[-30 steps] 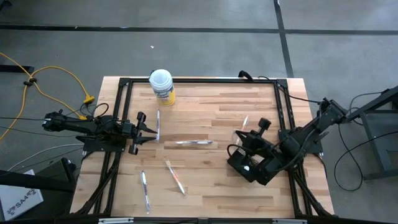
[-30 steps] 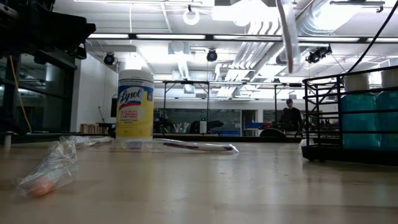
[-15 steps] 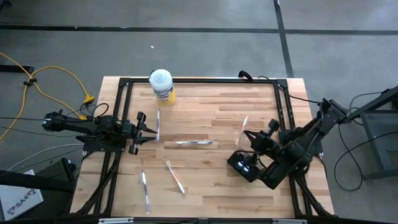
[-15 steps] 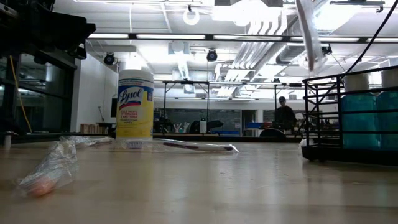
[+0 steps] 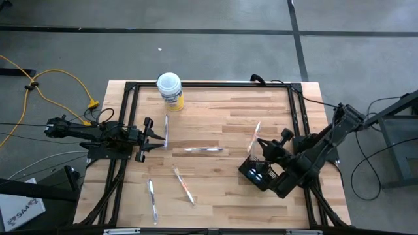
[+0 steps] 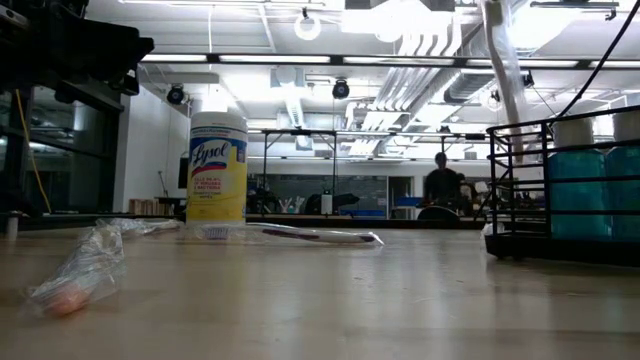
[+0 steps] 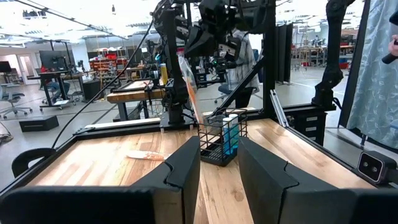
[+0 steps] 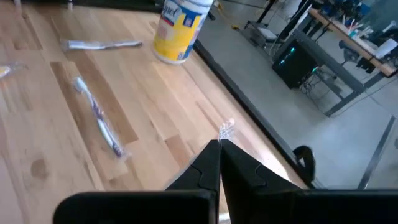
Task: Pick & Place toothbrushing station
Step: Put the bottom orange toothbrush into the wire organizer
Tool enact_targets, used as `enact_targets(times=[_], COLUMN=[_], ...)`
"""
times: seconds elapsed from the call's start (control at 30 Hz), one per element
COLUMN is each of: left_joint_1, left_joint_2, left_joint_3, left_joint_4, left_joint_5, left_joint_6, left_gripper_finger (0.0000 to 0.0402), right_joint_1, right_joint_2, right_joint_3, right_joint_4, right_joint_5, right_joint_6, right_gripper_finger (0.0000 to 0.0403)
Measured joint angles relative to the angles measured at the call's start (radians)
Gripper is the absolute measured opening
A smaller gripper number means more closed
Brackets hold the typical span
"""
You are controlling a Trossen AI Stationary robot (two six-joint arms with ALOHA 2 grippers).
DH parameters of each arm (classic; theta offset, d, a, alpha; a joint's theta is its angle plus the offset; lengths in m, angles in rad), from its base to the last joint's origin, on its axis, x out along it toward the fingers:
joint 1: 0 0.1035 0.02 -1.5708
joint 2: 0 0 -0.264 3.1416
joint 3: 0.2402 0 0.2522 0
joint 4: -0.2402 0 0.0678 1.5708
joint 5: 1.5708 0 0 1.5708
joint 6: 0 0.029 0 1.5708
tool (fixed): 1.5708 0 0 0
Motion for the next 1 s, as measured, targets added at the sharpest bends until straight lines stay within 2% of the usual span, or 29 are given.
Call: enact_targets(times=[0.3, 0.67, 1.0], left_joint_1=[0.000, 0.000, 0.000], left_joint_2=[0.000, 0.000, 0.000], left_joint_3=[0.000, 0.000, 0.000], left_joint_4=[0.000, 0.000, 0.000], left_joint_5=[0.000, 0.000, 0.000], left_joint_6=[0.000, 0.000, 0.000], left_gripper_finger=[0.0103, 0.0103, 0.0103], right_joint_1=[0.015, 0.015, 0.015], right_joint_2=[0.000, 0.000, 0.000], right_joint_3=[-0.100, -0.192, -0.210], right_joint_4=[0.129, 0.268, 0.293], right_joint_5=[-0.016, -0.086, -0.103], right_joint_6=[0.012, 0.012, 0.021], right_gripper_finger=[0.0003, 0.0003, 0.0003])
